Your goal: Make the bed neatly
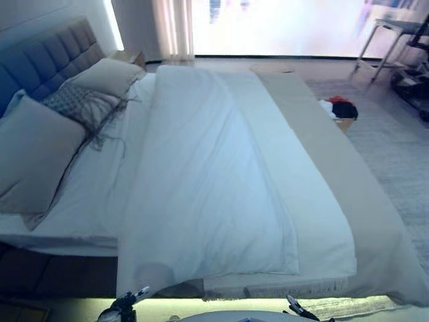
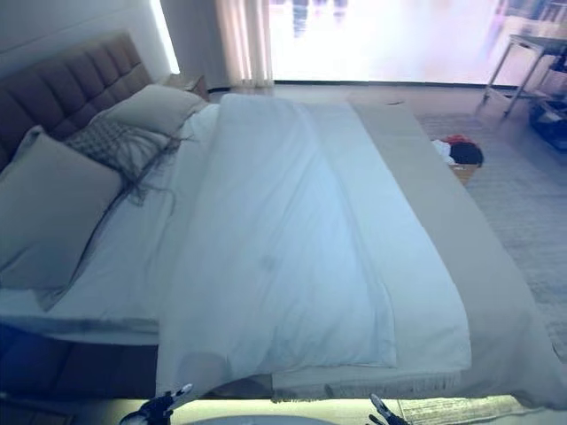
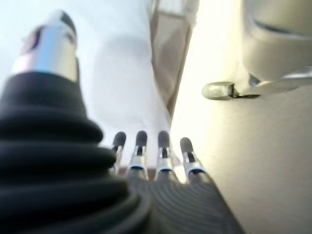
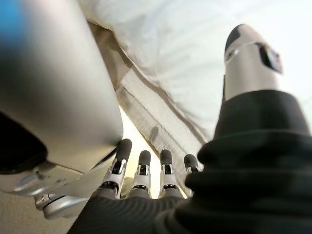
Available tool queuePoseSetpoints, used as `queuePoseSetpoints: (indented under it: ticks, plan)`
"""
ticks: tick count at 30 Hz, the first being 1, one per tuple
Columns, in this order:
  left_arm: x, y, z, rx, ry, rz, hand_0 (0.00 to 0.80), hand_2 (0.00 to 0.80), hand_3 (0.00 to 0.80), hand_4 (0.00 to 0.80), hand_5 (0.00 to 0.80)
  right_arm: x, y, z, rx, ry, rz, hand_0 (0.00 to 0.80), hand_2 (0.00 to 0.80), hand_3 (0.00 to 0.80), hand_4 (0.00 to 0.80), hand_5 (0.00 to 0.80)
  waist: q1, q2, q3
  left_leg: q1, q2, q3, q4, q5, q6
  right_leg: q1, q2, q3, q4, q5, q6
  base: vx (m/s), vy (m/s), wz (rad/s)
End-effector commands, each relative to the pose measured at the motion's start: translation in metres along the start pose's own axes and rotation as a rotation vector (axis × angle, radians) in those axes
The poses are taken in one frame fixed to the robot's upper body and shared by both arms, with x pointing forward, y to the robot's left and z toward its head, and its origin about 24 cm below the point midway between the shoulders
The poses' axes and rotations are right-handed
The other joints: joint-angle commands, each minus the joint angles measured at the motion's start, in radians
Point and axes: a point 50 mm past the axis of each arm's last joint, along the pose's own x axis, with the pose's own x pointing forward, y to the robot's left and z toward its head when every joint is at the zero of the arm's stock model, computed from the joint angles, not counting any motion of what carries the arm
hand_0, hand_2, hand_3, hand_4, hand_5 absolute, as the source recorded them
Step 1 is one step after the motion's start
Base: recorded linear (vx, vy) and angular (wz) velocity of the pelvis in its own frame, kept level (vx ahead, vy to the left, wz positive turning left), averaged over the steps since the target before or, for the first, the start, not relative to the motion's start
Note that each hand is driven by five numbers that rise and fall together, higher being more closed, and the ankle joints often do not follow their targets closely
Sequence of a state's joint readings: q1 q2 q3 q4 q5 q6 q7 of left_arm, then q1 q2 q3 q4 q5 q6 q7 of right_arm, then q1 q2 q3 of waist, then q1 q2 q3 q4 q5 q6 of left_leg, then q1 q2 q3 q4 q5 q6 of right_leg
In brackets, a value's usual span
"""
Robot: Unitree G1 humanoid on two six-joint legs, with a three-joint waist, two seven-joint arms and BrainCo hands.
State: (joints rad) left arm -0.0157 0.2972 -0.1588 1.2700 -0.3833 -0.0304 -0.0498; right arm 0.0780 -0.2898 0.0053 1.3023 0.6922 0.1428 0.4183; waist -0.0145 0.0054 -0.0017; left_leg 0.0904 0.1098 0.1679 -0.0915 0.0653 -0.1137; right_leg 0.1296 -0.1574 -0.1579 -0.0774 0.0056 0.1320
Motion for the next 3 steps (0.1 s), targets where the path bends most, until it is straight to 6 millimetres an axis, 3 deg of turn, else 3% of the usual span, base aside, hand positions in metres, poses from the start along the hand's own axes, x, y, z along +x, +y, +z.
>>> queuePoseSetpoints:
  ticks: [1,3]
  plan:
    - [0.0031,-0.0119,0.0085,0.042,0.009,-0.036,0.0,0.0,0.0,0.0,0.0,0.0067,0.0131,0.0132,-0.018,-0.003,-0.004,0.0,0.0,0.0,0.0,0.0,-0.001,0.009,0.032,0.011,-0.024,-0.016,0.004,-0.059,0.047,-0.047,0.005,-0.036,-0.01,0.059,-0.015,0.019,-0.014,-0.12]
    - [0.0029,-0.0136,0.005,0.032,0.029,-0.043,0.0,0.0,0.0,0.0,0.0,0.0076,0.0148,0.0151,-0.023,-0.011,-0.008,0.0,0.0,0.0,0.0,0.0,-0.004,0.009,0.031,0.016,-0.022,-0.012,0.004,-0.06,0.047,-0.043,0.005,-0.032,-0.01,0.058,-0.015,0.014,-0.015,-0.07]
